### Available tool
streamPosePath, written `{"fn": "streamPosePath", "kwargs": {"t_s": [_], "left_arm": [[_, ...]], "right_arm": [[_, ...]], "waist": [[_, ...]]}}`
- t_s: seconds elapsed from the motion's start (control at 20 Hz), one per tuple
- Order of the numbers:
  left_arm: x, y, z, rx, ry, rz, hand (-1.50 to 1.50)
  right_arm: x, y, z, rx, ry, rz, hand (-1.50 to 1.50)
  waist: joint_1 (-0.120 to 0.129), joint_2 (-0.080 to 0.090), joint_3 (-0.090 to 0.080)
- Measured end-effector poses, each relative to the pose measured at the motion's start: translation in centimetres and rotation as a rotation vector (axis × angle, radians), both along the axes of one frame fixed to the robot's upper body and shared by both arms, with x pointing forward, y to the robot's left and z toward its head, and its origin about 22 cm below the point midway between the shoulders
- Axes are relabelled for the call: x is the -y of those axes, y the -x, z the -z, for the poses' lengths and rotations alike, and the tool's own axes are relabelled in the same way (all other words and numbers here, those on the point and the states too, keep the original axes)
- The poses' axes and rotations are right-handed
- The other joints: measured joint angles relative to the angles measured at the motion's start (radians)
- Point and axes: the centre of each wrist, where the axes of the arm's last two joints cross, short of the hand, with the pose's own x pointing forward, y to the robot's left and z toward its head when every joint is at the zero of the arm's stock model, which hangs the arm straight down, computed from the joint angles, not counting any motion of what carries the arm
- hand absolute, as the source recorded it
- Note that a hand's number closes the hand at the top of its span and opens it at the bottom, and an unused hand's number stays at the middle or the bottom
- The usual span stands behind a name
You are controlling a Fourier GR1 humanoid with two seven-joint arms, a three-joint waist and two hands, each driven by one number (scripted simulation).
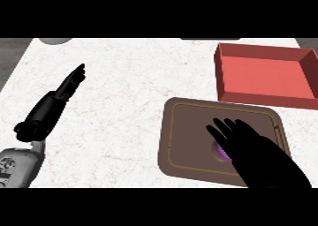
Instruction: Pick the can from the tray and place it in the cardboard box
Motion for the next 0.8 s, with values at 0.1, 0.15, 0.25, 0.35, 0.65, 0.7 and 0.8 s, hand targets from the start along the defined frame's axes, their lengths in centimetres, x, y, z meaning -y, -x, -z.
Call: {"fn": "streamPosePath", "kwargs": {"t_s": [0.1, 0.15, 0.25, 0.35, 0.65, 0.7, 0.8], "left_arm": [[-0.2, -0.4, -0.4, 0.002, -0.002, -0.004, 0.00], [0.4, -0.1, -0.4, 0.006, 0.001, -0.002, 0.00], [0.5, -0.1, -0.7, 0.005, 0.003, -0.004, 0.00], [0.6, 0.4, -0.1, 0.010, -0.002, -0.005, 0.00], [0.1, 0.5, -0.2, 0.002, 0.002, 0.000, 0.00], [-0.1, 0.2, -0.2, 0.002, 0.005, -0.002, 0.00], [0.1, 0.5, 0.3, 0.005, 0.004, -0.002, 0.00]], "right_arm": [[-0.3, 0.2, 0.6, 0.013, 0.019, 0.010, -1.50], [0.0, -0.2, 0.6, 0.020, 0.023, 0.016, -1.50], [0.1, -0.5, 0.8, 0.027, 0.030, 0.028, -1.50], [-0.2, -0.8, 0.9, 0.033, 0.029, 0.033, -1.50], [-0.7, -1.6, 3.3, 0.031, 0.086, 0.049, -1.50], [-0.5, -1.8, 3.8, 0.030, 0.093, 0.054, -1.50], [-0.8, -2.3, 4.2, 0.030, 0.107, 0.060, -1.50]], "waist": [[-0.002, 0.000, 0.000], [-0.002, 0.000, 0.000], [-0.002, -0.001, 0.000], [-0.002, -0.001, 0.000], [-0.002, 0.000, 0.001], [-0.003, 0.000, 0.000], [-0.003, 0.000, 0.001]]}}
